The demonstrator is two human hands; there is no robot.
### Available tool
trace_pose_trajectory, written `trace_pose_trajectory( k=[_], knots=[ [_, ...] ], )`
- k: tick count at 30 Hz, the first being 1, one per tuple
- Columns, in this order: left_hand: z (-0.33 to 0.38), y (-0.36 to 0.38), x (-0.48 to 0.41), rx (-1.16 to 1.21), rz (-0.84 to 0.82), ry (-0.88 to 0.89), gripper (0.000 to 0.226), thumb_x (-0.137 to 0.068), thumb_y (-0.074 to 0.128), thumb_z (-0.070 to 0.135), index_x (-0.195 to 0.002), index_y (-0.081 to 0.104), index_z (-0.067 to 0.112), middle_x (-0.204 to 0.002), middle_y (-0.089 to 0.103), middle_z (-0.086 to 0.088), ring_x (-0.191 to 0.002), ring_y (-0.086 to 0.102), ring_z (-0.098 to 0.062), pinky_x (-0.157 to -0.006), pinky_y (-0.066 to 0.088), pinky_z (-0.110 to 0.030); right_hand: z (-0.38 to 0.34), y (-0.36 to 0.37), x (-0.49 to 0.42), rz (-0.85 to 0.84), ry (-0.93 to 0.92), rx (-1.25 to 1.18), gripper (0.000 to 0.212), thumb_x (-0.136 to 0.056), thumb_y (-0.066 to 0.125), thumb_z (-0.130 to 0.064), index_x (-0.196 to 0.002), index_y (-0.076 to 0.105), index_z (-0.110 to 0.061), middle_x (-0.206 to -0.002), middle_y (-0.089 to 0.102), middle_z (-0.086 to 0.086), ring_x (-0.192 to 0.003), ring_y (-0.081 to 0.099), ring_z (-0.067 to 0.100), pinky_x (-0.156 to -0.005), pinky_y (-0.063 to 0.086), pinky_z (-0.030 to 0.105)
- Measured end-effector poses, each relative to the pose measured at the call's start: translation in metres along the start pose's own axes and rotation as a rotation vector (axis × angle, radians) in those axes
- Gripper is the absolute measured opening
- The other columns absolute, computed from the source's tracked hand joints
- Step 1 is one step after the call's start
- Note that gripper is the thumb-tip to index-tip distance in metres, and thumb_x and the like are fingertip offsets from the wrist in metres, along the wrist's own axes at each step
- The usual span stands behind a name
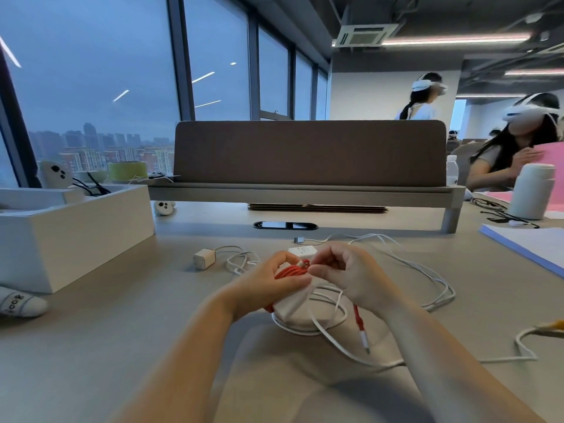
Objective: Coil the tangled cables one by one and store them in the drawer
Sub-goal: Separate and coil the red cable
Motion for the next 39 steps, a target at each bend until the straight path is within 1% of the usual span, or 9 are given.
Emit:
trace_pose_trajectory(
  k=[4, 10, 13, 19, 24, 28, 31, 35, 39],
  knots=[
    [0.000, 0.000, -0.001, 0.198, 0.038, -0.023, 0.034, -0.089, 0.059, 0.046, -0.115, 0.051, 0.027, -0.100, 0.060, -0.006, -0.078, 0.061, -0.014, -0.062, 0.047, -0.024, 0.008, -0.004, 0.001, 0.062, 0.066, -0.045, 0.005, -0.086, 0.067, -0.009, -0.090, 0.067, -0.007, -0.076, 0.064, 0.005, -0.063, 0.058, 0.008, -0.064, 0.051, 0.020],
    [0.001, 0.001, -0.004, 0.489, 0.129, -0.023, 0.045, -0.083, 0.057, 0.049, -0.119, 0.049, 0.023, -0.118, 0.057, -0.017, -0.106, 0.061, -0.033, -0.084, 0.055, -0.039, 0.014, 0.012, 0.000, 0.173, 0.096, -0.067, 0.004, -0.089, 0.063, -0.008, -0.086, 0.063, -0.009, -0.069, 0.064, -0.001, -0.055, 0.058, 0.003, -0.056, 0.048, 0.019],
    [0.003, 0.002, -0.005, 0.613, 0.155, -0.012, 0.040, -0.090, 0.052, 0.044, -0.120, 0.050, 0.017, -0.119, 0.055, -0.020, -0.101, 0.060, -0.031, -0.082, 0.054, -0.038, 0.015, 0.020, 0.001, 0.222, 0.120, -0.057, 0.006, -0.092, 0.060, -0.011, -0.086, 0.059, -0.011, -0.065, 0.062, -0.002, -0.047, 0.054, 0.002, -0.049, 0.045, 0.017],
    [0.004, 0.000, -0.010, 0.893, 0.244, 0.036, 0.040, -0.094, 0.047, 0.042, -0.124, 0.048, 0.015, -0.118, 0.065, -0.017, -0.112, 0.060, -0.030, -0.102, 0.045, -0.049, 0.020, 0.031, 0.004, 0.190, 0.055, 0.312, 0.016, -0.096, 0.052, -0.016, -0.105, 0.064, -0.021, -0.080, 0.069, 0.000, -0.066, 0.063, 0.018, -0.064, 0.053, 0.039],
    [-0.003, -0.002, -0.012, 1.030, 0.304, 0.008, 0.049, -0.095, 0.047, 0.041, -0.134, 0.040, 0.013, -0.104, 0.071, -0.013, -0.102, 0.068, -0.026, -0.078, 0.052, -0.036, 0.008, 0.044, 0.007, 0.026, 0.027, 0.539, 0.034, -0.101, 0.038, -0.026, -0.132, 0.047, -0.034, -0.111, 0.067, 0.004, -0.099, 0.063, 0.027, -0.078, 0.051, 0.039],
    [-0.006, -0.002, -0.013, 1.017, 0.352, -0.010, 0.048, -0.096, 0.045, 0.043, -0.133, 0.042, 0.013, -0.098, 0.071, -0.012, -0.097, 0.068, -0.023, -0.086, 0.053, -0.036, -0.003, 0.050, 0.008, -0.020, 0.004, 0.510, 0.035, -0.100, 0.039, -0.026, -0.134, 0.044, -0.030, -0.129, 0.055, 0.003, -0.111, 0.055, 0.027, -0.086, 0.048, 0.038],
    [-0.008, -0.003, -0.014, 1.058, 0.405, -0.014, 0.045, -0.097, 0.043, 0.043, -0.132, 0.041, 0.015, -0.103, 0.067, -0.015, -0.094, 0.065, -0.022, -0.084, 0.054, -0.035, -0.009, 0.053, 0.010, -0.006, -0.013, 0.498, 0.034, -0.098, 0.046, -0.025, -0.132, 0.048, -0.027, -0.123, 0.053, 0.000, -0.109, 0.054, 0.022, -0.089, 0.047, 0.036],
    [-0.017, -0.007, -0.018, 1.083, 0.546, -0.077, 0.042, -0.096, 0.045, 0.046, -0.127, 0.039, 0.018, -0.121, 0.055, -0.018, -0.099, 0.061, -0.024, -0.075, 0.053, -0.034, -0.019, 0.057, 0.014, 0.041, -0.096, 0.526, 0.019, -0.093, 0.053, -0.025, -0.109, 0.060, -0.017, -0.099, 0.054, -0.003, -0.092, 0.054, 0.019, -0.077, 0.044, 0.029],
    [-0.019, -0.011, -0.017, 1.004, 0.629, -0.142, 0.046, -0.092, 0.048, 0.050, -0.127, 0.040, 0.020, -0.116, 0.054, -0.012, -0.092, 0.061, -0.023, -0.066, 0.053, -0.034, -0.025, 0.059, 0.017, 0.061, -0.184, 0.507, 0.019, -0.086, 0.059, -0.024, -0.105, 0.060, -0.020, -0.091, 0.059, -0.004, -0.082, 0.056, 0.019, -0.069, 0.046, 0.030]
  ],
)
Point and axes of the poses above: each hand's wrist, its own x-axis away from the middle knuckle, its own y-axis out of the palm, z = x × y, the point moved 4 cm from there along -x, towards the middle knuckle
